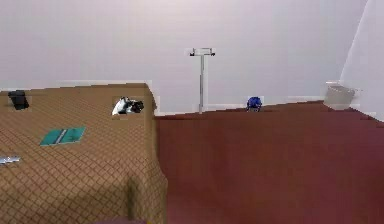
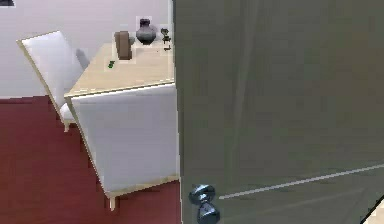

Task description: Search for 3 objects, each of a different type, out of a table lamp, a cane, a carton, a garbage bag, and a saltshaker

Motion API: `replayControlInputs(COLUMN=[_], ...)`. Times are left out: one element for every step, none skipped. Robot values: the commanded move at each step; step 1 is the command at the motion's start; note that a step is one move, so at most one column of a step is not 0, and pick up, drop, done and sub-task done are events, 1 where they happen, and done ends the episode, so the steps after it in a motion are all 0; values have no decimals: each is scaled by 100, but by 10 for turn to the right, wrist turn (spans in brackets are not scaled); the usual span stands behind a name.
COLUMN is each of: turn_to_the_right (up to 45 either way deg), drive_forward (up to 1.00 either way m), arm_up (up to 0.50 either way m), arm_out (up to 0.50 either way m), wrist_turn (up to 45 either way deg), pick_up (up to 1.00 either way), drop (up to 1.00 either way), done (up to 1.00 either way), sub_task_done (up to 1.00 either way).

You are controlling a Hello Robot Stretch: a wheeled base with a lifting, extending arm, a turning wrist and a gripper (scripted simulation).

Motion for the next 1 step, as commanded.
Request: replayControlInputs(turn_to_the_right=[90], drive_forward=[0], arm_up=[0], arm_out=[0], wrist_turn=[0], pick_up=[0], drop=[0], done=[0], sub_task_done=[0])
